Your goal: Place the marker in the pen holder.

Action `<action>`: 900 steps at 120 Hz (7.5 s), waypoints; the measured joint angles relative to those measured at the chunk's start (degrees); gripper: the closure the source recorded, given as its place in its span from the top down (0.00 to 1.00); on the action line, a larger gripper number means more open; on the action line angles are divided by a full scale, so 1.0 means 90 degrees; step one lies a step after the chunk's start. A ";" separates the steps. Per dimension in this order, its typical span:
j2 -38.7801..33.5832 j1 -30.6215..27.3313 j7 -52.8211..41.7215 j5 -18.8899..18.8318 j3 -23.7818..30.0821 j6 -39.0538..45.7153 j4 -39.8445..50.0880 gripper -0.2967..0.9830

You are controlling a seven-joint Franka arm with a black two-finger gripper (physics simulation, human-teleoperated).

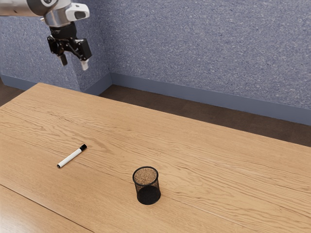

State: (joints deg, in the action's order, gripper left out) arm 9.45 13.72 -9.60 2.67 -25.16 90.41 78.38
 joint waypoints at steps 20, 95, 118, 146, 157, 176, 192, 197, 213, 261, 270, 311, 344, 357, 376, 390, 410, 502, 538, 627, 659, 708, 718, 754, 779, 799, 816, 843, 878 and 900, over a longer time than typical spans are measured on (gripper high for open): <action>0.0051 0.0013 -0.0085 0.0004 0.0034 -0.0008 -0.0059 0.75; 0.2575 -0.0727 -0.0586 0.0225 0.0027 0.1249 0.0608 0.75; 0.1982 -0.0660 -0.0914 0.0220 -0.0007 0.1728 0.1973 0.75; 0.1570 -0.0421 -0.1166 0.0067 -0.0007 0.2233 0.3235 0.75; 0.1453 -0.0402 -0.1364 -0.0070 -0.0007 0.2599 0.3521 0.75; 0.1463 -0.0474 -0.1794 -0.0386 -0.0007 0.3158 0.3475 0.75; 0.1708 -0.0684 -0.2187 -0.0466 -0.0007 0.3530 0.3389 0.75; 0.1804 -0.0712 -0.2297 -0.0465 0.0010 0.3621 0.3328 0.75; 0.2036 -0.0731 -0.2598 -0.0326 0.0057 0.3835 0.3118 0.75; 0.2178 -0.0861 -0.3188 0.0952 0.0049 0.4083 0.3252 0.73; 0.2167 -0.0868 -0.3251 0.1023 0.0030 0.4096 0.3344 0.73; 0.2171 -0.0870 -0.3462 0.1089 0.0023 0.4126 0.3331 0.49; 0.2190 -0.0870 -0.3583 0.1091 0.0023 0.4353 0.3316 0.40; 0.2200 -0.0877 -0.3617 0.1091 0.0023 0.4396 0.3324 0.38; 0.2229 -0.0916 -0.3659 0.1087 0.0023 0.4430 0.3325 0.37; 0.2232 -0.0919 -0.3685 0.1072 0.0023 0.4446 0.3325 0.35; 0.2240 -0.0919 -0.3710 0.1062 0.0022 0.4466 0.3326 0.25; 0.2252 -0.0913 -0.3372 0.0907 0.0021 0.4709 0.3347 0.15; 0.2313 -0.0905 -0.3372 0.0944 0.0024 0.4728 0.3347 0.17; -0.0207 0.1851 -0.3303 0.0940 0.0232 0.4677 0.3721 0.15; -0.0883 0.2663 -0.3220 0.1084 0.0602 0.5650 0.4744 0.16; -0.1592 0.2590 -0.3110 0.1243 0.0768 0.6360 0.5904 0.16; -0.1589 0.2628 -0.3099 0.1251 0.0768 0.6399 0.5959 0.16; -0.1370 0.2633 -0.3082 0.1264 0.0776 0.6505 0.6033 0.16; -0.1112 0.2558 -0.3098 0.1273 0.0855 0.6700 0.6025 0.16; -0.0970 0.2797 -0.3122 0.1280 0.0625 0.6865 0.6027 0.16; -0.0865 0.2754 -0.3147 0.1290 0.0686 0.6944 0.6062 0.16; -0.0841 0.2725 -0.3210 0.1336 0.0734 0.6915 0.6118 0.26; -0.0870 0.2608 -0.3389 0.1371 0.0702 0.6289 0.4880 0.62; 0.0009 0.0819 -0.2737 0.0590 0.0531 0.3361 0.1443 0.69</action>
State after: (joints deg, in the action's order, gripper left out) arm 9.53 21.10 -34.23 7.98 -20.38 120.65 91.37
